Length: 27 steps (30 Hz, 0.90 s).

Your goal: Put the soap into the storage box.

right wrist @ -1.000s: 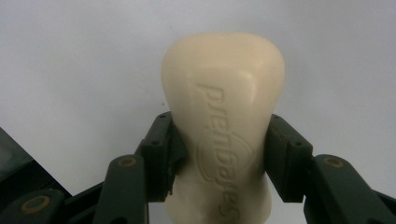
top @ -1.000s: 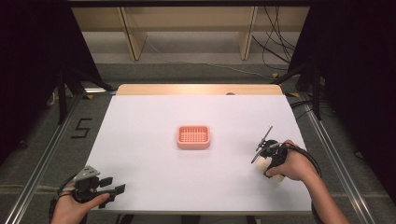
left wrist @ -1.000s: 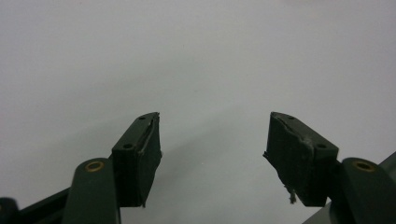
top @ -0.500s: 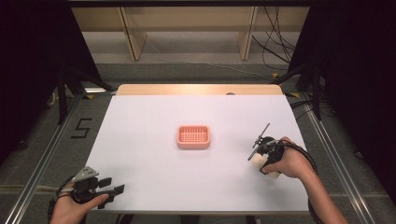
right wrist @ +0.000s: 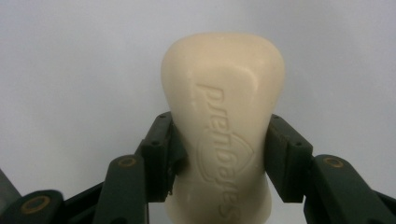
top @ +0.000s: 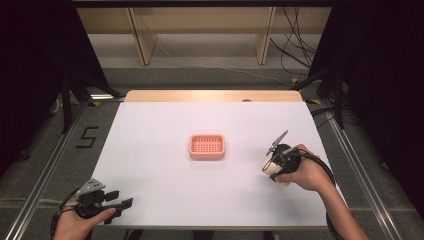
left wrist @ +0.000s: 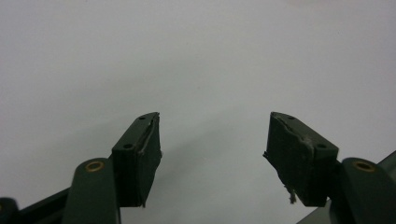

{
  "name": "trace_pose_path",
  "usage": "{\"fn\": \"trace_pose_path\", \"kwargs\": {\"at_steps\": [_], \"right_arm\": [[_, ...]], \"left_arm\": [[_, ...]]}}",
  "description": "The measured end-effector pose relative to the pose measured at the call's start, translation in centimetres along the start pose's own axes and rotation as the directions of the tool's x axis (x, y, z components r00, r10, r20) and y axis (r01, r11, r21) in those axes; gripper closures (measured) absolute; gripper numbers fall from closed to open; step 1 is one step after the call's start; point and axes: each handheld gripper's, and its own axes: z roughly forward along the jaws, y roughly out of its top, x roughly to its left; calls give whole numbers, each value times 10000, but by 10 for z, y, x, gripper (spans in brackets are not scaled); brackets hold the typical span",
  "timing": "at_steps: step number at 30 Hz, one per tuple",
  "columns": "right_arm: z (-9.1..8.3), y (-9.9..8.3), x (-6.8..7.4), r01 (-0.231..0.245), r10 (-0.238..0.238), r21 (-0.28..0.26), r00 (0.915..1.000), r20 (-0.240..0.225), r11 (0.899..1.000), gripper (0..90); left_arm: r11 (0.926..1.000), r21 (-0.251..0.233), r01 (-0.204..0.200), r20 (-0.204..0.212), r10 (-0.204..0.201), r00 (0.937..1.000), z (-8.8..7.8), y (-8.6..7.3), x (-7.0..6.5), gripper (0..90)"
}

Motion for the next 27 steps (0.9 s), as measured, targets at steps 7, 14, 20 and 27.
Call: {"fn": "trace_pose_path", "kwargs": {"at_steps": [7, 14, 20, 27], "right_arm": [[1, 2, 1, -85, 85, -368, 10000, 0, 9993, 505], [0, 5, 2, -84, 93, -716, 9999, 117, 9974, 505], [-1, 8, 2, -84, 105, -945, 9997, 221, 9955, 505], [0, 13, 3, 61, -38, -1061, 9997, 220, 9943, 505]], "left_arm": [[9999, -88, 100, 28, -100, 9999, 0, 0, -1, 346], [10000, -58, -60, -20, 60, 10000, -1, 0, 0, 346], [10000, -59, -54, -20, 54, 10000, -1, 0, 0, 346], [10000, -72, -13, -32, 13, 10000, -1, 0, 0, 346]]}}
